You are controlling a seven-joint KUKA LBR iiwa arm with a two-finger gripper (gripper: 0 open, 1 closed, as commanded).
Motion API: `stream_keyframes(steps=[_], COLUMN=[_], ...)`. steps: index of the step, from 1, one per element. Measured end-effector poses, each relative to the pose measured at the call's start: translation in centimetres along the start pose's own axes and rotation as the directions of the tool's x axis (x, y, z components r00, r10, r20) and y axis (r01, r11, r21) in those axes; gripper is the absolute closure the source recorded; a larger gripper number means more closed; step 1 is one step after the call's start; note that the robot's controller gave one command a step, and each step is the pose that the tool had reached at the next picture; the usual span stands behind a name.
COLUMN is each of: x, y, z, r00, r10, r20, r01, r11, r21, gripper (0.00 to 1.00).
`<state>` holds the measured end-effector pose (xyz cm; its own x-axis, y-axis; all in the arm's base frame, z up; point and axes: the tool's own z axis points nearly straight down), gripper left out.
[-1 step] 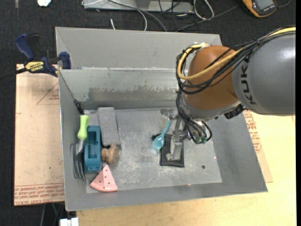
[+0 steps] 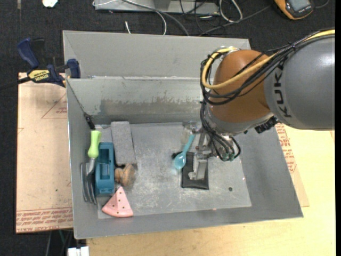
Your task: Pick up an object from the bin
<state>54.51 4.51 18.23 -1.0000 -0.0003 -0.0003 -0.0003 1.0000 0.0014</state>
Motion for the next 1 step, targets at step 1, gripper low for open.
stream_keyframes(steps=[1], x=[-4.56], y=[-6.35], z=[7.35], r00=[1.000], r10=[0.011], r20=[0.007], r01=[-0.011], r11=[1.000], r21=[0.000], gripper=[0.00])
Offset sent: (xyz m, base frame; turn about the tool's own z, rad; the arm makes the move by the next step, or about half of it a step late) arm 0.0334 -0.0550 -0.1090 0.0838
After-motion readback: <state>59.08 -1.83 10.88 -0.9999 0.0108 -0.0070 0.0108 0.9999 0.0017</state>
